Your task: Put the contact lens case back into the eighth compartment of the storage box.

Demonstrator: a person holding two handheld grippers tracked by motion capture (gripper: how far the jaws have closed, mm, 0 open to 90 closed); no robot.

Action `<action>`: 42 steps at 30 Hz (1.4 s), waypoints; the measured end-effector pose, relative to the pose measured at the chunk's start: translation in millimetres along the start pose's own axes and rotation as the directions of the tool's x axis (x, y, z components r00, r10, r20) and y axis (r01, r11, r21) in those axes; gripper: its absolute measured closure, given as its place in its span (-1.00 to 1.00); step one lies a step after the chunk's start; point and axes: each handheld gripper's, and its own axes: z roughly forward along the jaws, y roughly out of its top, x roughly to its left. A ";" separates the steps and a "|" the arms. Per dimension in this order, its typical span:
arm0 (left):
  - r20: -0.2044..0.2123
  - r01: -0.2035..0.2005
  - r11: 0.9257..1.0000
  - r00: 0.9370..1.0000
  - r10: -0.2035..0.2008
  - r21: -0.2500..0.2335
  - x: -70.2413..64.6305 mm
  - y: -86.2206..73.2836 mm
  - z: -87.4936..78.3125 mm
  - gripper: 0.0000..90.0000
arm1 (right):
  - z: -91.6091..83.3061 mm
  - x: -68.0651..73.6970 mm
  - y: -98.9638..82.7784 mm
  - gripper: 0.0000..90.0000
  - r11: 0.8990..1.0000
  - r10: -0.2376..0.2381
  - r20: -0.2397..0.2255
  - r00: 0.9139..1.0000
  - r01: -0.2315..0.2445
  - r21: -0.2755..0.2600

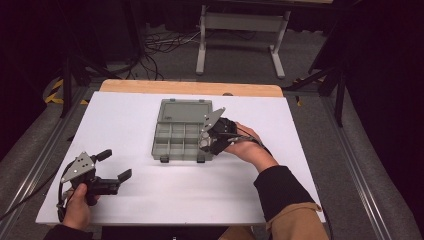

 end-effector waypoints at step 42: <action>0.000 0.006 1.000 1.000 -0.006 -0.002 0.5 0.0 -0.4 -0.99 | 11.6 -2.6 -5.0 -0.45 0.999 0.008 -0.073 0.997 -0.005 0.037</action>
